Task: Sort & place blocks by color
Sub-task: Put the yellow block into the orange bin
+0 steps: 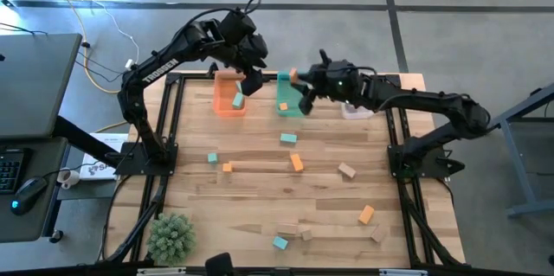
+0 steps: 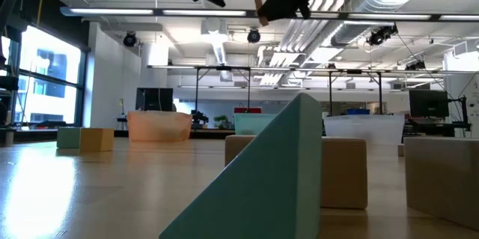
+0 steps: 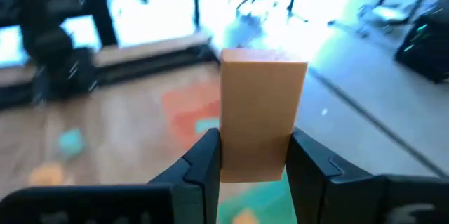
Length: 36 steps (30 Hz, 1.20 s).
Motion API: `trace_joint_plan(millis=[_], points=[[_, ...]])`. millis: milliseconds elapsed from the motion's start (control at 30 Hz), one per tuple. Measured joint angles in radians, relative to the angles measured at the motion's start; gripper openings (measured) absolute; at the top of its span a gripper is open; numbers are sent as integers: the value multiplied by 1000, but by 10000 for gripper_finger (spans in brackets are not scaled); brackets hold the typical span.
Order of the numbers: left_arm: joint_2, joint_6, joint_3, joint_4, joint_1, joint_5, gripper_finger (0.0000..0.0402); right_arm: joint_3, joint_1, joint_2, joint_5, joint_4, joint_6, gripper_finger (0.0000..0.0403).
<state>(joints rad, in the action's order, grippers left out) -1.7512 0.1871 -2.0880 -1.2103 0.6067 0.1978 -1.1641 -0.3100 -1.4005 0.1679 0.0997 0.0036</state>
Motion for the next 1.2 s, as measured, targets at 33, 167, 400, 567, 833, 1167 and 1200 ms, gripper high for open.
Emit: trace_joint_plan(millis=[33, 167, 400, 567, 833, 1167, 1200], points=[[0, 0, 0, 0, 0, 0, 236, 0, -10, -14, 7, -31, 0, 99], [0, -10, 0, -6, 0, 0, 236, 0, -43, -74, 27, -109, 0, 99], [0, -27, 0, -102, 0, 0, 236, 0, -93, -180, 13, -84, 69, 99], [2, -34, 14, -155, -18, 0, 236, 1, -116, -264, -31, -71, 106, 99], [1, -37, 143, -158, -68, 0, 236, 1, -123, -356, -48, -21, 153, 99], [1, -76, 306, -58, -155, 2, 236, 1, -155, -389, -76, 82, 207, 99], [1, -81, 323, -42, -167, 2, 236, 1, -160, -388, -75, 87, 208, 99]])
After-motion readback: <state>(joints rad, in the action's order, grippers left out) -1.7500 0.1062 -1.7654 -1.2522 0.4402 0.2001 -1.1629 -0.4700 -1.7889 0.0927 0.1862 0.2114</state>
